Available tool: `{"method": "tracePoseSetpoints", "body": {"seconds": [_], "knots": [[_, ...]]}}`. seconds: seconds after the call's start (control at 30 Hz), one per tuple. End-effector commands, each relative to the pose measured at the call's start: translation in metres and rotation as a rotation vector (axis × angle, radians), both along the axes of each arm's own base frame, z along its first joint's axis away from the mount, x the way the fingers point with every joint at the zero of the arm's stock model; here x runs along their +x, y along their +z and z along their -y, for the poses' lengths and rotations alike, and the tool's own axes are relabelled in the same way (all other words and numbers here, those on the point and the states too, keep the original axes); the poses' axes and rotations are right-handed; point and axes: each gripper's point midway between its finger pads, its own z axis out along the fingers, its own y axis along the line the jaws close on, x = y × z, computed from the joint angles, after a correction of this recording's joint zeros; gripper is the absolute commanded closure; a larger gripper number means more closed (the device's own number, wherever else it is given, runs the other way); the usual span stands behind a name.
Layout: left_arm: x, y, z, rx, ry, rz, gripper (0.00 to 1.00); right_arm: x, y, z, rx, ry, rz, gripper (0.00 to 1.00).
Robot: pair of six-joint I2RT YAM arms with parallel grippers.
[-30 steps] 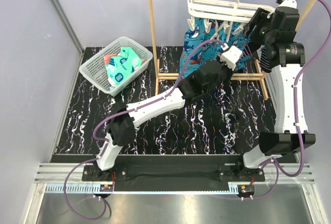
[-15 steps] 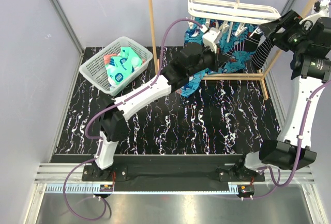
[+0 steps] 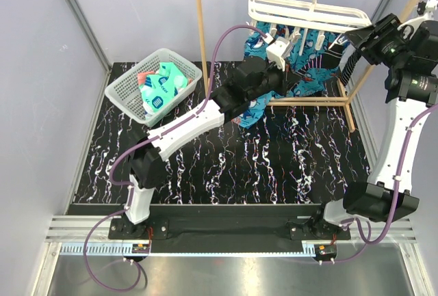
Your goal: Remove the socks clipped to the hanger
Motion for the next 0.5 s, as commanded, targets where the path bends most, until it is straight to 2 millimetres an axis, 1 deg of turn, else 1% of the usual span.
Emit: {"method": "tracePoseSetpoints", "body": {"seconds": [0.0, 0.03, 0.13, 0.17, 0.2, 0.23, 0.3, 0.33, 0.4, 0.47], "knots": [[-0.006, 0.049, -0.014, -0.067, 0.041, 0.1, 1.0, -0.001, 0.013, 0.011, 0.016, -0.081, -0.008, 0.46], [-0.005, 0.05, -0.015, -0.064, 0.056, 0.107, 1.0, 0.0, 0.013, 0.012, 0.02, -0.086, -0.013, 0.46], [-0.004, 0.049, -0.015, -0.049, 0.071, 0.123, 1.0, 0.0, 0.006, 0.019, 0.026, -0.129, -0.062, 0.48], [-0.004, 0.047, -0.015, -0.042, 0.076, 0.125, 1.0, -0.001, 0.009, 0.021, 0.021, -0.143, -0.061, 0.48], [-0.003, 0.048, -0.015, -0.041, 0.082, 0.129, 1.0, -0.002, 0.004, 0.025, 0.017, -0.168, -0.089, 0.48], [-0.003, 0.045, -0.014, -0.035, 0.081, 0.13, 1.0, -0.003, 0.007, 0.027, 0.012, -0.178, -0.089, 0.48], [-0.001, 0.042, -0.014, -0.024, 0.102, 0.136, 1.0, -0.003, -0.001, 0.031, 0.009, -0.201, -0.135, 0.48], [-0.001, 0.042, -0.014, -0.018, 0.106, 0.145, 1.0, -0.005, 0.005, 0.029, 0.001, -0.204, -0.13, 0.48], [-0.001, 0.042, -0.013, -0.014, 0.115, 0.152, 1.0, -0.005, -0.002, 0.03, 0.001, -0.22, -0.168, 0.48], [-0.003, 0.043, -0.011, -0.009, 0.118, 0.166, 1.0, -0.006, 0.0, 0.027, -0.003, -0.224, -0.171, 0.48]]}}
